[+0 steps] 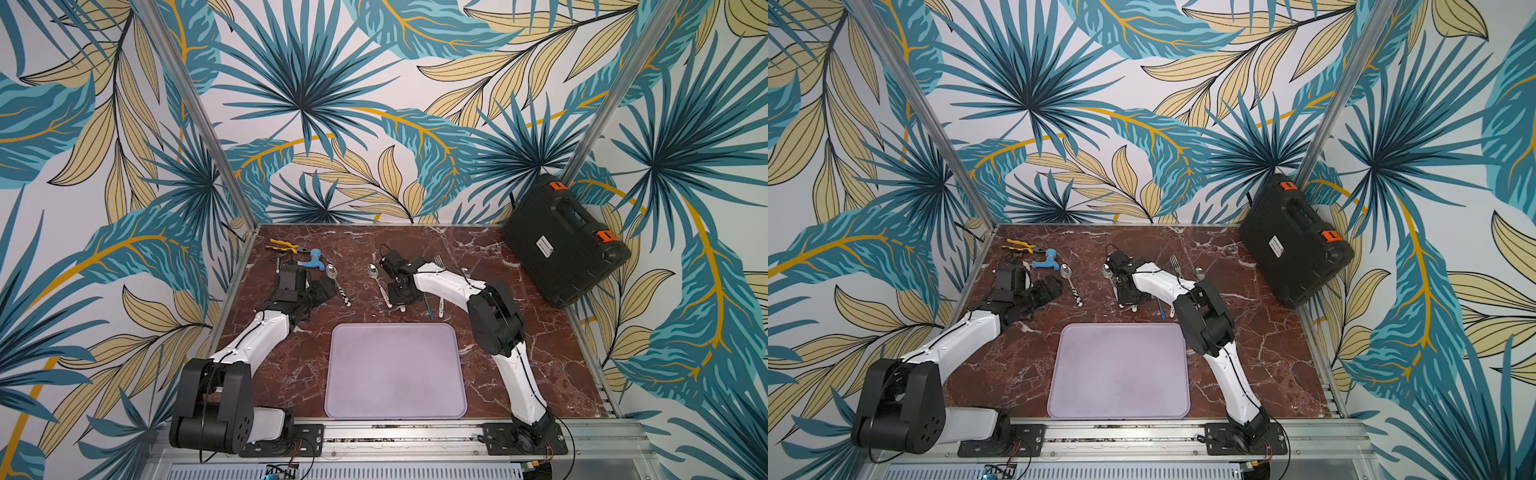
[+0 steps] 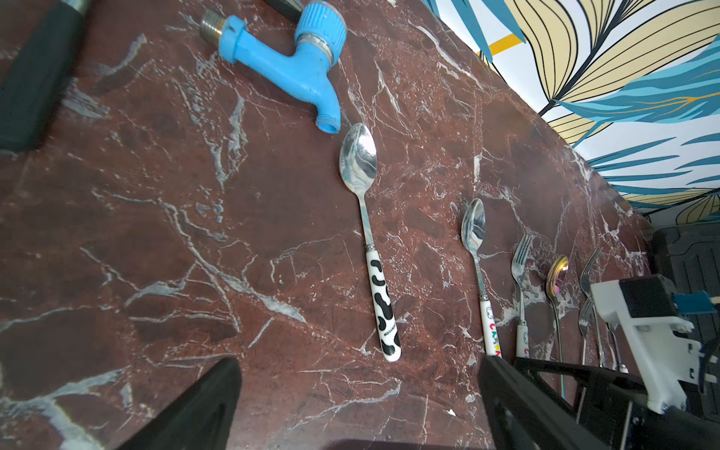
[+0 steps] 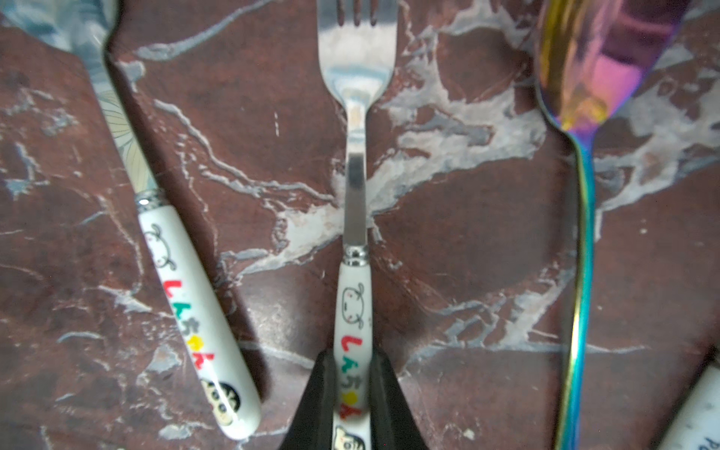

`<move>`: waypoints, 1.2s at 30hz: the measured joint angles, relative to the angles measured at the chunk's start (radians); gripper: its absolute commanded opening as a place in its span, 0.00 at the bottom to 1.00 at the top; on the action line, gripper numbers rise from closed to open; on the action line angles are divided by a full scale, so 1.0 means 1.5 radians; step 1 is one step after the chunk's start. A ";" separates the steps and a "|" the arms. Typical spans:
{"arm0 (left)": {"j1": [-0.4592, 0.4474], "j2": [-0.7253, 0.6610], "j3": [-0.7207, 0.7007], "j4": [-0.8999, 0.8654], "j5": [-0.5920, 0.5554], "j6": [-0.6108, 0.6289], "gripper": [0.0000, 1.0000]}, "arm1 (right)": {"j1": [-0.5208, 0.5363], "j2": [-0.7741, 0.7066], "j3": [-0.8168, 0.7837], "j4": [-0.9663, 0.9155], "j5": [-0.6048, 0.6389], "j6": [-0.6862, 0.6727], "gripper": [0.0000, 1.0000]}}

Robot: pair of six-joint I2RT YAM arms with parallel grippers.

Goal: Set the spoon and fork side by side
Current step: Pick up the fork at the center of the board, then place the fork on the tray.

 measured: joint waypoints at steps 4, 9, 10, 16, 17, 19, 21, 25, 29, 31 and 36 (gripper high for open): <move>0.000 -0.001 0.000 -0.001 0.000 0.000 1.00 | 0.009 -0.023 -0.028 -0.001 0.016 0.009 0.00; 0.000 -0.001 0.000 -0.001 0.000 0.000 1.00 | 0.025 -0.079 -0.063 0.002 0.035 0.026 0.00; 0.000 -0.002 0.000 -0.002 0.000 0.000 1.00 | 0.028 -0.089 -0.068 0.004 0.038 0.029 0.00; 0.000 -0.014 0.000 -0.005 0.000 -0.002 1.00 | 0.056 -0.150 -0.101 0.016 0.052 0.052 0.00; 0.000 -0.015 0.000 -0.006 0.000 -0.003 1.00 | 0.063 -0.159 -0.108 0.017 0.053 0.057 0.00; 0.000 -0.017 0.000 -0.008 0.000 -0.005 1.00 | 0.078 -0.172 -0.119 0.016 0.058 0.067 0.00; 0.000 -0.019 -0.002 -0.010 -0.001 -0.005 1.00 | 0.100 -0.182 -0.123 0.014 0.063 0.078 0.00; 0.000 -0.022 -0.012 -0.015 -0.006 -0.013 1.00 | 0.158 -0.196 -0.129 0.013 0.070 0.107 0.00; 0.000 -0.024 -0.022 -0.020 -0.011 -0.023 1.00 | 0.214 -0.199 -0.131 0.010 0.071 0.147 0.00; 0.000 -0.029 -0.028 -0.020 -0.017 -0.031 1.00 | 0.239 -0.199 -0.132 0.008 0.069 0.168 0.00; 0.000 -0.056 -0.047 -0.021 -0.036 -0.051 1.00 | 0.296 -0.199 -0.132 0.002 0.063 0.226 0.00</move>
